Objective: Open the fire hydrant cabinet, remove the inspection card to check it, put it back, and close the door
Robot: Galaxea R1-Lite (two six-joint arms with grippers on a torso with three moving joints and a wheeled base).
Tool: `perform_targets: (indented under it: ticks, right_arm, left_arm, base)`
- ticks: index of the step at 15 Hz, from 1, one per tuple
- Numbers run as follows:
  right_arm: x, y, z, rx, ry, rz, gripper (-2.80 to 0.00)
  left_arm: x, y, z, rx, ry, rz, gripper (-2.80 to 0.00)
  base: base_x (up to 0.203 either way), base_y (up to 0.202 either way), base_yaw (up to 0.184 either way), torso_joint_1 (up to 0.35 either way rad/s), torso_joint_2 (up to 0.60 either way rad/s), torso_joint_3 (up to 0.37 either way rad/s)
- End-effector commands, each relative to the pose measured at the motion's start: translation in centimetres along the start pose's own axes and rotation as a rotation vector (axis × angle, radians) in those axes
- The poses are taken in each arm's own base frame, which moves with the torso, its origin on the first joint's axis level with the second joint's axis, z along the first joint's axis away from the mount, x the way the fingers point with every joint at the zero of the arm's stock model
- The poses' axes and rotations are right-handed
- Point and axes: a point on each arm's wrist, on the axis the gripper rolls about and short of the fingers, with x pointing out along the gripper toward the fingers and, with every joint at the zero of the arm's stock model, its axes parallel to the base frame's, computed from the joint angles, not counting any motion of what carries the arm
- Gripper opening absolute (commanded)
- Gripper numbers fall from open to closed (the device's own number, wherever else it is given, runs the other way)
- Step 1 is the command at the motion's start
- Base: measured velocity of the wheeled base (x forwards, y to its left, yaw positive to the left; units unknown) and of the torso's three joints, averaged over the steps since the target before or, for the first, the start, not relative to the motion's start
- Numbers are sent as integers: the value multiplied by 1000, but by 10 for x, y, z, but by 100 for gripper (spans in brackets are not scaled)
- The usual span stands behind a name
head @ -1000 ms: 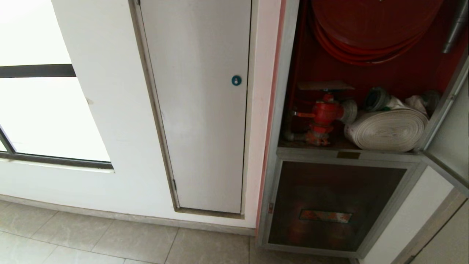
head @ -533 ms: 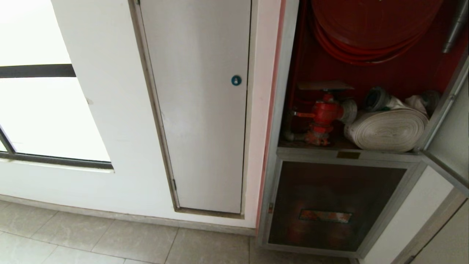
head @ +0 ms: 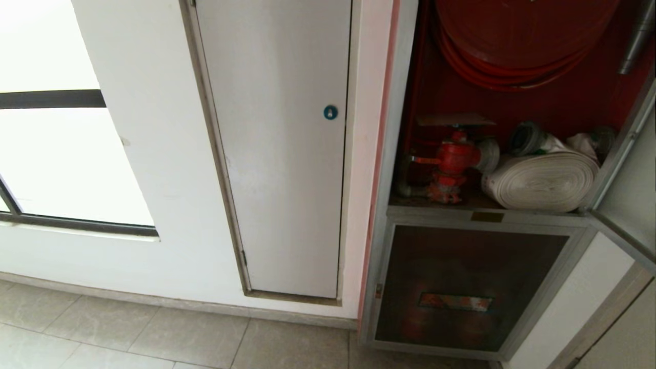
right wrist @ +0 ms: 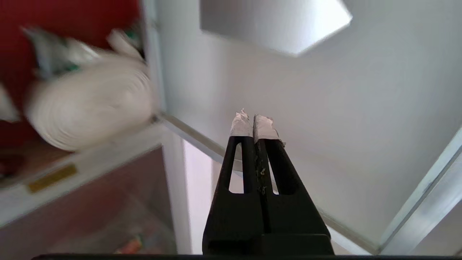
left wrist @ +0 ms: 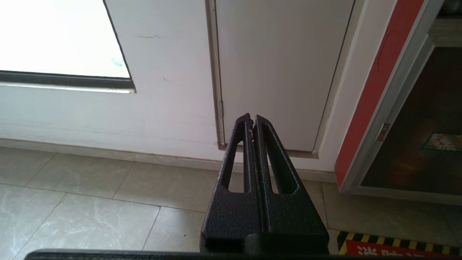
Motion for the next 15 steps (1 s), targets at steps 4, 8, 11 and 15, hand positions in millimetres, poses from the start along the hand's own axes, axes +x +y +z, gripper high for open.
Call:
perform_targets:
  ticks: [4,8,11,15]
  right_arm:
    - [-53,-45,19,91,-163,84,-280]
    - [-87,-83,7,109,-246,127,-280]
    - [-115,-117,-10,83,-256,186,-280]
    - [-142,-142,-48,5,-271,397,-280]
  left_arm:
    - [0,0,0,0,2,0,-280]
    - [0,0,0,0,2,0,-280]
    - [0,0,0,0,0,0,-280]
    - [0,0,0,1,0,0,-280]
  base:
    - [0,0,0,0,0,0]
    - [0,0,0,0,0,0]
    - [0,0,0,0,0,0]
    - [0,0,0,0,0,0]
